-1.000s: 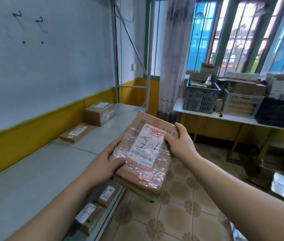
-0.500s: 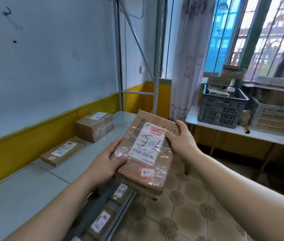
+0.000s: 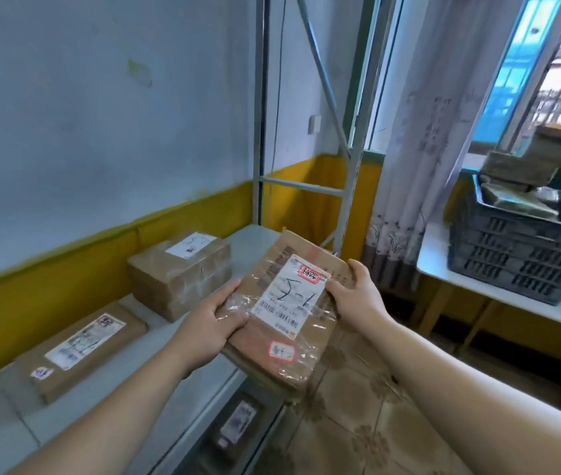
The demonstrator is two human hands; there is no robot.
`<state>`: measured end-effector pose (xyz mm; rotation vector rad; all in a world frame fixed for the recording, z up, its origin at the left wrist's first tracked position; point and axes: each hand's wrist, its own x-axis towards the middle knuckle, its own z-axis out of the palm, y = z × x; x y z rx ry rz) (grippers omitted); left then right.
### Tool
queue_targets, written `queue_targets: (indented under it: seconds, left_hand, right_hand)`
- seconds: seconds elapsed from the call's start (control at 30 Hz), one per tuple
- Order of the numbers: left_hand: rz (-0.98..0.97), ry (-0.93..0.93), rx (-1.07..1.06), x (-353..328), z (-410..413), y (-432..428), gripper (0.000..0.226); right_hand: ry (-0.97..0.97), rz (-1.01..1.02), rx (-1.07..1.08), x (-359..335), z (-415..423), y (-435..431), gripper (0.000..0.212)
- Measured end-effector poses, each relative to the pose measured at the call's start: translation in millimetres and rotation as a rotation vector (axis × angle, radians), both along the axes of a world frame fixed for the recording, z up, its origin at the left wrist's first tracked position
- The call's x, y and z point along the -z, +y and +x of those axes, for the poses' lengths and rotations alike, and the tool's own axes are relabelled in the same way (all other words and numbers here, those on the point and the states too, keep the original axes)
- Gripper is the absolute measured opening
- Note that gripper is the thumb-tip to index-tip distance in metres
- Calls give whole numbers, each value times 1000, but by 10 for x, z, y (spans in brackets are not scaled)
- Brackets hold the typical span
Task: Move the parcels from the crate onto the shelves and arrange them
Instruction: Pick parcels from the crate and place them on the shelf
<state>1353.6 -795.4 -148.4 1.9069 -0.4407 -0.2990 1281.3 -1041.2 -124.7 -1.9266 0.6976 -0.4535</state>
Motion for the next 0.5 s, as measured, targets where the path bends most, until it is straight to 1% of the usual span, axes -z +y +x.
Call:
queue_targets:
  seconds: [0.13,0.23,0.33,0.43,0.5]
  left_hand:
    - [-42,25,4,96,546,-429,53]
    - [-69,51,-40,186,857,-732,51]
    - [-52,29,-90,287,1150,-1055,50]
    - [-27,25,-103,394,1392,-1387,57]
    - [-4,26,-151,448,1506,-1644,61]
  right_hand:
    - [20,30,16,62,525,-431,73]
    - [55,42,1,162,863,-750,74]
    - [68,96,-33,284,1211,-1074,74]
    - [96,106,-85,392,1565,-1444,73]
    - [131,81,-145,443,1792,-1716,75]
